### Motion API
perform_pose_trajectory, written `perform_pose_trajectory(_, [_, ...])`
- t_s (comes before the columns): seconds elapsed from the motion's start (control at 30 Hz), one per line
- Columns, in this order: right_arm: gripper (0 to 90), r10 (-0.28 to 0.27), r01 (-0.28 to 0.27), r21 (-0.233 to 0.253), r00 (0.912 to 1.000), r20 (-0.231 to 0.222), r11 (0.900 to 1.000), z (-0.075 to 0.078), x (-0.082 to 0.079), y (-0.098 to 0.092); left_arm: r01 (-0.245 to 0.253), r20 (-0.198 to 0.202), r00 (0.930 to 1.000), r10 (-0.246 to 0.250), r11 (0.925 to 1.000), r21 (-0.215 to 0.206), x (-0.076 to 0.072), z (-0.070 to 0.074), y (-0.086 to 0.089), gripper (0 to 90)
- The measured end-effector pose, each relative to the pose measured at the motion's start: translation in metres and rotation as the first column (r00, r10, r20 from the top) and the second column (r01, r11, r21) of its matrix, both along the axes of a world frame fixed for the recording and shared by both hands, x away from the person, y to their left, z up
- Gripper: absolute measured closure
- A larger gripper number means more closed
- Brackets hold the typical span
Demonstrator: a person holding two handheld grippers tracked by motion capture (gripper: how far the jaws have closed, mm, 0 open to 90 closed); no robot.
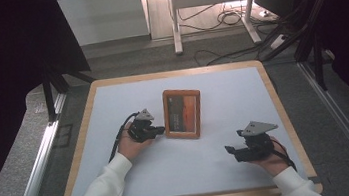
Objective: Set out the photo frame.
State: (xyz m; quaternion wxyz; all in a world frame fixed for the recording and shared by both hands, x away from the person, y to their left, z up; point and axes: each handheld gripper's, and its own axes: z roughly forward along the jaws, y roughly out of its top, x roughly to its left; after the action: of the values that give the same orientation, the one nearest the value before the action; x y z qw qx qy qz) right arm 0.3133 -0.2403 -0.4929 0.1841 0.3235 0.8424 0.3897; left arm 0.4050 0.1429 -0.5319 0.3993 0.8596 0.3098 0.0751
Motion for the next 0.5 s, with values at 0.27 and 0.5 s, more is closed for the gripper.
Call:
perform_pose_trajectory(0.27, [26.1,-0.001,0.001,0.001,1.0000,-0.002,1.000,-0.0001,0.0006,-0.0003,0.009,-0.001,1.0000,-0.009,1.0000,0.001,-0.0027,0.0001,-0.0018,89.9])
perform_pose_trajectory(0.5, [26.1,0.001,-0.001,0.002,1.0000,-0.004,1.000,-0.0007,0.0015,-0.0007,0.018,-0.007,0.9998,-0.017,0.9998,0.010,-0.0051,0.0001,-0.0045,89.9])
